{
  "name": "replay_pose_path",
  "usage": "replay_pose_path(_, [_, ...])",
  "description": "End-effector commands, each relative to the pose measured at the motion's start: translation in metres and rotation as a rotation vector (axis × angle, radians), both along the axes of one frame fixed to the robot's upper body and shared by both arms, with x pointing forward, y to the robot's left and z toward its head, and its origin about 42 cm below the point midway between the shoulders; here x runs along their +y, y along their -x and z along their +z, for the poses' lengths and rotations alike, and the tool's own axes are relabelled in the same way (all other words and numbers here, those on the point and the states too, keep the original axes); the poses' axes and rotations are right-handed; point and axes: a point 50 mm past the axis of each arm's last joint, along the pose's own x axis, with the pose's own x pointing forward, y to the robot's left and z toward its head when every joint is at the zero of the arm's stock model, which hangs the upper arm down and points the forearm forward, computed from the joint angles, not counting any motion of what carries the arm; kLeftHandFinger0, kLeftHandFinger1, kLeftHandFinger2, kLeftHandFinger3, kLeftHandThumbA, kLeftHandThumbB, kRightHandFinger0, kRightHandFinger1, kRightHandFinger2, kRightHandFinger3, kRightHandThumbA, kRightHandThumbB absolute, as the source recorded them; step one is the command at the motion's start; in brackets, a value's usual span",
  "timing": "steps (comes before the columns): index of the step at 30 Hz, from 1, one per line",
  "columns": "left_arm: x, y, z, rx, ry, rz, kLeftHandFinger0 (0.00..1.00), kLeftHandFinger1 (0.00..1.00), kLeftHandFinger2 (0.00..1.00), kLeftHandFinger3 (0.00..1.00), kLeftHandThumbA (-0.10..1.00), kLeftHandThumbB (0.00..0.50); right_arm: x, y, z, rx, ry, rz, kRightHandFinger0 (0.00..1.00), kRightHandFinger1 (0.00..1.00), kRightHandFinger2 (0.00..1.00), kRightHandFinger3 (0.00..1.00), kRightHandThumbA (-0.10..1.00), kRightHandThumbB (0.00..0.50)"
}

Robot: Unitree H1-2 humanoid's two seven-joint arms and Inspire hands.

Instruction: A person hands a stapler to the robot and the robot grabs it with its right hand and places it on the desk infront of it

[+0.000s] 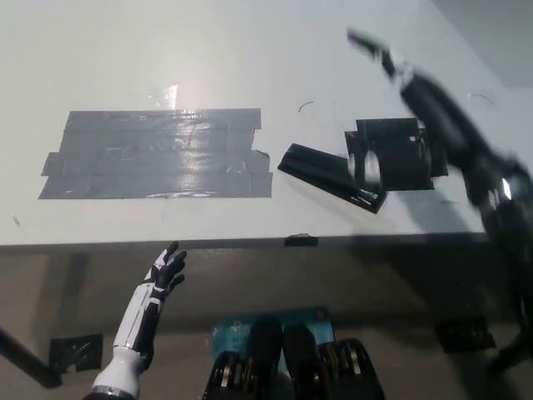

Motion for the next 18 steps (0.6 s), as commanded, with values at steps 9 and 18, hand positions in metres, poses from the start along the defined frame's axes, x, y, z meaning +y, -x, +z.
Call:
replay_pose_path(9, [0.002,0.031,-0.011,0.003,0.004,-0.018,0.97,1.00,1.00,1.00,1.00,0.400,-0.022,0.103,-0.166,0.363,-0.519,-0.099,1.00,1.00,1.00,1.00,1.00,0.261])
replay_pose_path(18, [0.002,0.044,-0.012,0.000,0.018,-0.008,0.98,1.00,1.00,1.00,1.00,0.407,-0.015,0.101,-0.210,0.482,-0.529,-0.119,1.00,1.00,1.00,1.00,1.00,0.279])
